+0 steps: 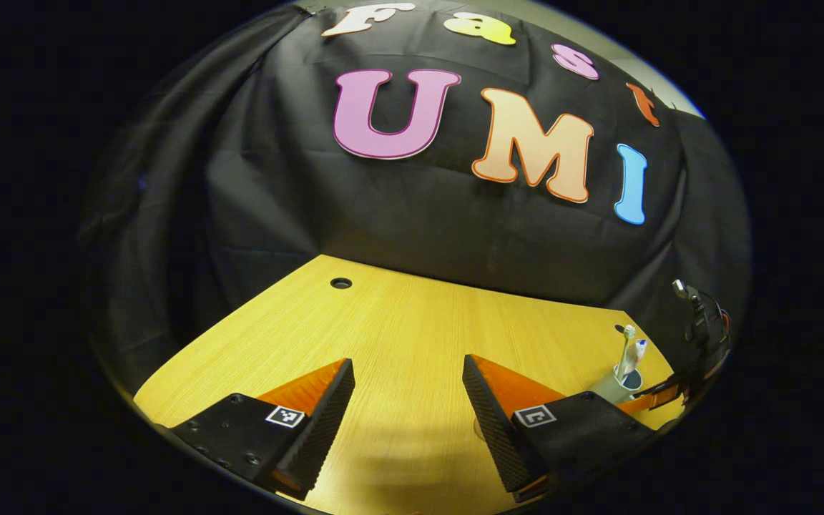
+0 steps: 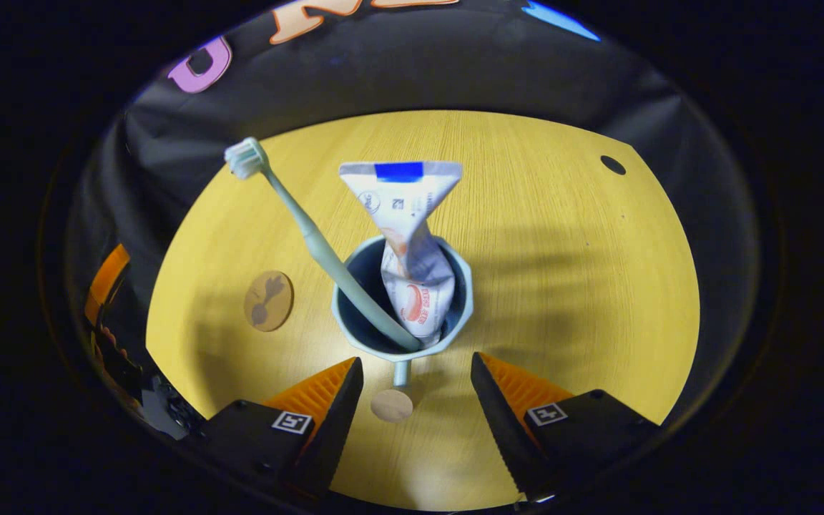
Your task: Put the toothbrush and toothpaste on the desktop into the cup, then pick up the cup and place it on the coaster on the desktop.
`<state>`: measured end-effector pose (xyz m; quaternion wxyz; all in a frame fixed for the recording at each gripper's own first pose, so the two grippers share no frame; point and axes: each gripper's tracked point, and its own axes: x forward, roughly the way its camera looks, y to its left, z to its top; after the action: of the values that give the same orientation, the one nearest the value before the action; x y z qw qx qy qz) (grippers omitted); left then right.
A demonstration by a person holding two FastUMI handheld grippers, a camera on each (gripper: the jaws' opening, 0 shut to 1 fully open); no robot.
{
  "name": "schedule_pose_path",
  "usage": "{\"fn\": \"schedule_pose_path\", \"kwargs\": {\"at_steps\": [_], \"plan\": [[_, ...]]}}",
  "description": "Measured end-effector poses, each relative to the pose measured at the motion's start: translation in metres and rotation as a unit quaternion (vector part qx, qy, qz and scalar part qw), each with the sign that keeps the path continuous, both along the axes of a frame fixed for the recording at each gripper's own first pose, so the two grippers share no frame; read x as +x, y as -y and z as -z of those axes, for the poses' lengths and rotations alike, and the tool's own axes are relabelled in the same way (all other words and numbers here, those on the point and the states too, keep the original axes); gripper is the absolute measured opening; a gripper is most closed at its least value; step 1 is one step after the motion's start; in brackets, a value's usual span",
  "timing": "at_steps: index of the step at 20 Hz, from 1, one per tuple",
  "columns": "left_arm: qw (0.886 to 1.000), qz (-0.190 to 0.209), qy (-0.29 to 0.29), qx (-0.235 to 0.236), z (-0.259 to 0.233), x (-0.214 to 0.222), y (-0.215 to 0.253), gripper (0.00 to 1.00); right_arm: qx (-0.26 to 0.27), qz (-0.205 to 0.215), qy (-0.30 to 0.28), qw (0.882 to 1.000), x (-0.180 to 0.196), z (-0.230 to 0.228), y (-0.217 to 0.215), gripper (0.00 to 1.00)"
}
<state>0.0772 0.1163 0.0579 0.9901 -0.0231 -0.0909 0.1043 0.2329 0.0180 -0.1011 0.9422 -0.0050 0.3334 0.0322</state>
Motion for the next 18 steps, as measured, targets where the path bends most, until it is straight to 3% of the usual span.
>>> {"fn": "schedule_pose_path", "kwargs": {"at_steps": [1, 5, 6, 7, 10, 12, 18], "plan": [[1.0, -0.001, -0.003, -0.005, 0.003, 0.001, -0.005, 0.9, -0.005, 0.0, -0.008, 1.0, 0.002, 0.002, -0.001, 0.91], [1.0, -0.01, -0.012, -0.021, 0.011, -0.002, -0.02, 0.9, -0.021, 0.008, -0.023, 0.999, 0.01, 0.005, 0.0, 0.75], [0.999, -0.01, -0.014, -0.027, 0.013, -0.003, -0.023, 0.9, -0.025, 0.011, -0.024, 0.999, 0.009, 0.003, 0.002, 0.61], [0.999, -0.01, -0.015, -0.034, 0.016, -0.003, -0.024, 0.9, -0.024, 0.013, -0.027, 0.999, 0.008, 0.004, 0.004, 0.57], [0.999, -0.009, -0.02, -0.049, 0.021, -0.002, -0.026, 0.9, -0.037, 0.017, -0.029, 0.999, 0.009, 0.005, 0.003, 0.3], [0.999, -0.007, -0.019, -0.05, 0.02, -0.001, -0.025, 0.9, -0.046, 0.016, -0.029, 0.998, 0.008, 0.004, 0.003, 0.27], [0.999, 0.003, -0.019, -0.038, 0.014, 0.004, -0.02, 0.9, -0.05, -0.002, -0.021, 0.999, 0.009, 0.005, 0.004, 0.27]]}}
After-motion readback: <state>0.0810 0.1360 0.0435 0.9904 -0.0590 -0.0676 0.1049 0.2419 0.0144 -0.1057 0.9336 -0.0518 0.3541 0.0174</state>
